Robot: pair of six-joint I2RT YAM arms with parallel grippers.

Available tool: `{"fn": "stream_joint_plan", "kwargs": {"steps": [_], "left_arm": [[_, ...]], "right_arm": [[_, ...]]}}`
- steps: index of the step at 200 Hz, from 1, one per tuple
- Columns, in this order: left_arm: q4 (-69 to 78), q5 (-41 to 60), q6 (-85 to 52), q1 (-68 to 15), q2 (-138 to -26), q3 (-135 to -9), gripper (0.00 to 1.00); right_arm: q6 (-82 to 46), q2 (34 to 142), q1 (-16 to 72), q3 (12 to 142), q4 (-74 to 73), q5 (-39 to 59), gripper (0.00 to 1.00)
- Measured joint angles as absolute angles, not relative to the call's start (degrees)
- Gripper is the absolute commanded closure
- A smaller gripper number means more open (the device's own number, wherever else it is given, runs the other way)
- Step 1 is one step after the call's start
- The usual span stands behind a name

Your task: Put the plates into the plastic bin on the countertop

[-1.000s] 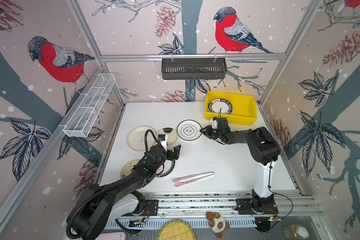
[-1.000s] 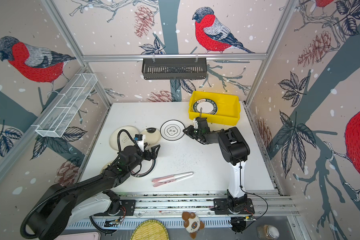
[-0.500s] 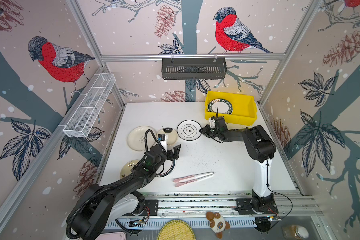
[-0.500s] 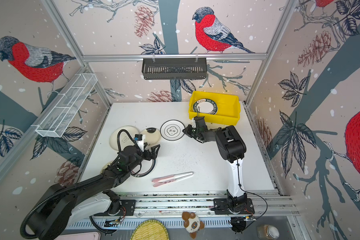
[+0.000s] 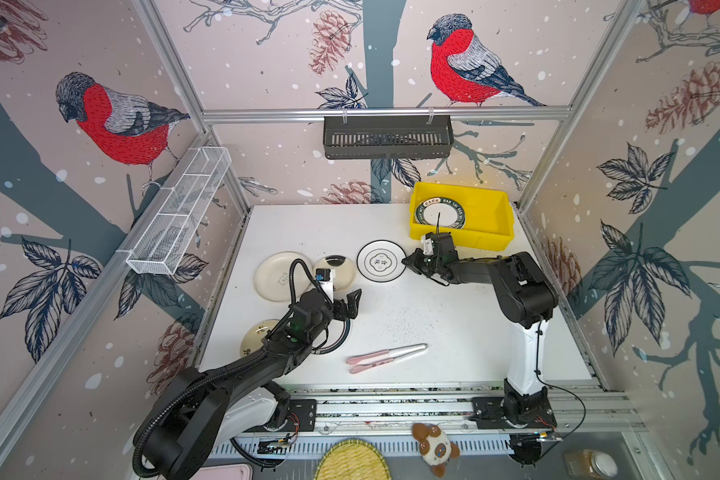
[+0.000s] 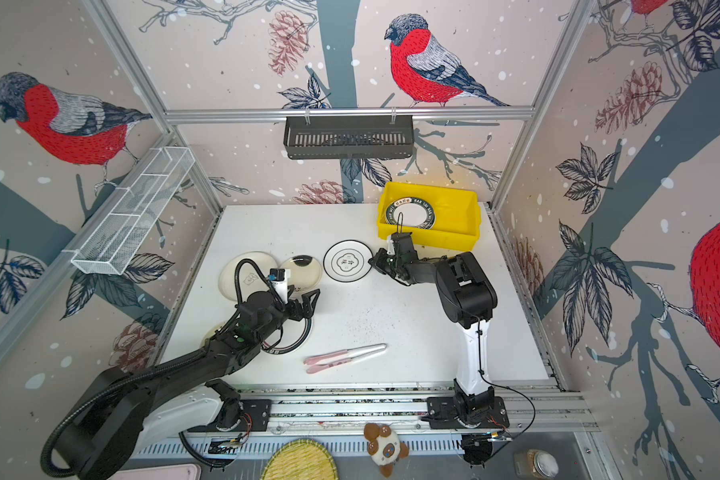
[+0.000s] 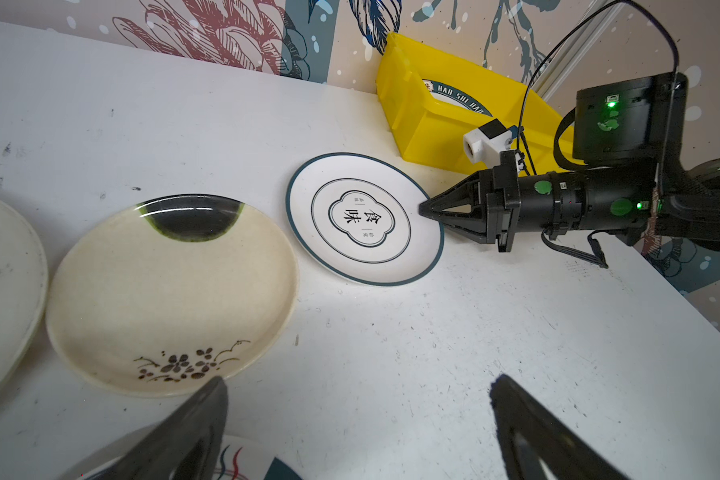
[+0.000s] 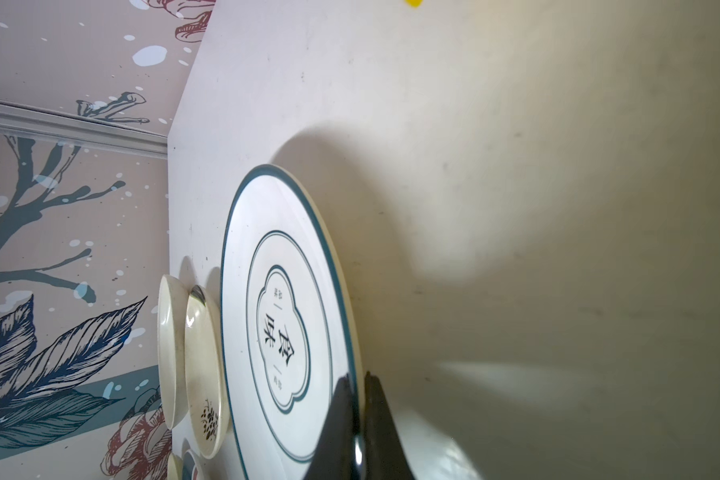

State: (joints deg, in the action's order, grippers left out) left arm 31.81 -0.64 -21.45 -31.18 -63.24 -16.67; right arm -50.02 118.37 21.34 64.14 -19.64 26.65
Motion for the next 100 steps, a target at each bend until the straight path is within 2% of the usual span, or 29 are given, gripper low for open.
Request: {"fn": "stream_joint_plan", "kwargs": {"steps": [50, 100], "left_arm": [[31.4, 0.2, -22.0, -31.1, -64.5, -17.4, 0.02], [31.4, 6.7, -22.7, -31.1, -67.7, -20.6, 0.02]], "right_arm": [[-48.0, 110.4, 19.8, 58.3, -16.7, 24.9, 1.0], [-46.3, 99.9, 17.5, 53.6, -13.5, 24.0, 1.0]]}}
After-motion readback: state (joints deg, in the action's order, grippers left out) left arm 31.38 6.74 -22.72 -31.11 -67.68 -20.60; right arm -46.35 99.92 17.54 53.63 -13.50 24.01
